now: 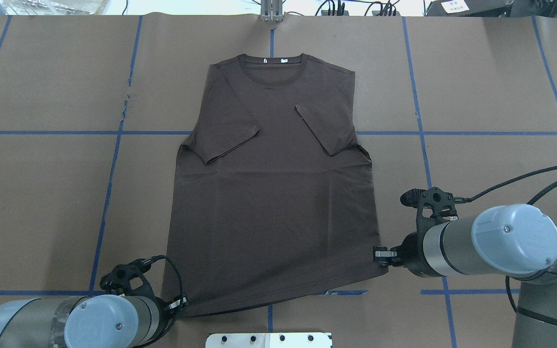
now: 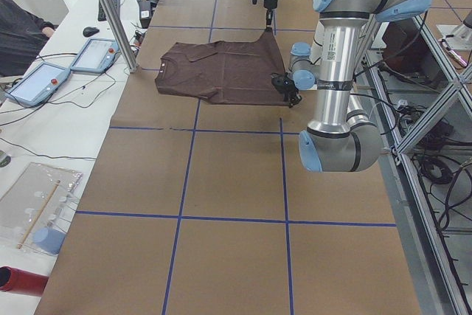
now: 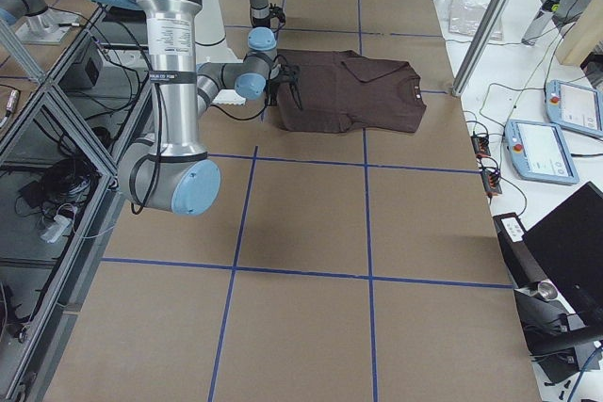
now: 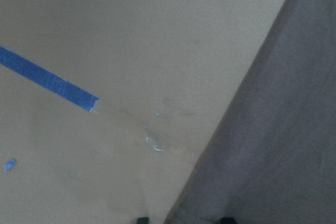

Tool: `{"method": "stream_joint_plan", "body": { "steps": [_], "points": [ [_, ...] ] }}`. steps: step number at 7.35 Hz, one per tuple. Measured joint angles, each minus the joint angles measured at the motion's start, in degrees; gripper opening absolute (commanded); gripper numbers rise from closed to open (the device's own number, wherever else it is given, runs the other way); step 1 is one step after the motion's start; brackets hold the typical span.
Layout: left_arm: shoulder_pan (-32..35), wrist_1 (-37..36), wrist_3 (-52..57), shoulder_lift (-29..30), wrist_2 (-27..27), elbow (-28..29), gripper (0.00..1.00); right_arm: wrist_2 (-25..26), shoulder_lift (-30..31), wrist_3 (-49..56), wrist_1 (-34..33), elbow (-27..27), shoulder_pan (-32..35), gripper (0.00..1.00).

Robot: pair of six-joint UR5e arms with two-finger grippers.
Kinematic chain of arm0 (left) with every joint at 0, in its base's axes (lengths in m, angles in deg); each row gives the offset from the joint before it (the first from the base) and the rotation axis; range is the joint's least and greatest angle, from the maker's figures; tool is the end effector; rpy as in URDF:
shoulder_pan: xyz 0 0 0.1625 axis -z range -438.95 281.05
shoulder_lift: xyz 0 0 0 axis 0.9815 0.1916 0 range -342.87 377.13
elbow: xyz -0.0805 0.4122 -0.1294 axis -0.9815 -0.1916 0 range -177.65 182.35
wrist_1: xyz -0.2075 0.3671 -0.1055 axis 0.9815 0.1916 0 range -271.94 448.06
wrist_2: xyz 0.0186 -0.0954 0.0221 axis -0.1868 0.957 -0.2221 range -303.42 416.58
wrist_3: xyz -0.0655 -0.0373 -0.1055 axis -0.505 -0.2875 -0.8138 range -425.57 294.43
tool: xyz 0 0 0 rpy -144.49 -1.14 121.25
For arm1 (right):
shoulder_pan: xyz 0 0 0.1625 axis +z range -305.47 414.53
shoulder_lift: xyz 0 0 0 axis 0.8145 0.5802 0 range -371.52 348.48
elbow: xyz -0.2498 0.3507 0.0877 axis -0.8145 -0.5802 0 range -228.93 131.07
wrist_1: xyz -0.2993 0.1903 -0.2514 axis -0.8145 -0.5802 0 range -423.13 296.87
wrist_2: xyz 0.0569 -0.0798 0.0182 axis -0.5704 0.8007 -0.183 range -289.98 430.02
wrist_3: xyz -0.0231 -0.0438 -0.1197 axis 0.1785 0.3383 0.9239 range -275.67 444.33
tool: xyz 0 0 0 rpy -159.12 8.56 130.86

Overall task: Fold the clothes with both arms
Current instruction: 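Grasp the hem corners with both grippers and lift them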

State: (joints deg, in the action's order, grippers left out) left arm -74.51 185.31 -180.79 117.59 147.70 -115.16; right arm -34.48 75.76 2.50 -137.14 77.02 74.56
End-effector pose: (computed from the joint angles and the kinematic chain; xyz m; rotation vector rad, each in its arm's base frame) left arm 0.5563 -0.1745 0.3606 -0.1623 0.7812 -0.4827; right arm -0.4389 -0.2673 0.3341 0.0047 -0.9767 0.0694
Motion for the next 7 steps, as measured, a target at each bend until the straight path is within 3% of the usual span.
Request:
{"method": "stream_joint_plan", "body": {
  "steps": [4,7],
  "points": [
    [0.5,-1.8,0.1,0.2,0.1,-2.5,0.0,-0.9,0.1,0.0,0.0,0.3,0.4,0.0],
    [0.2,-10.1,0.6,0.2,0.4,-11.4,0.0,-5.5,3.1,0.0,-0.2,4.3,-0.1,0.0]
  ]
}}
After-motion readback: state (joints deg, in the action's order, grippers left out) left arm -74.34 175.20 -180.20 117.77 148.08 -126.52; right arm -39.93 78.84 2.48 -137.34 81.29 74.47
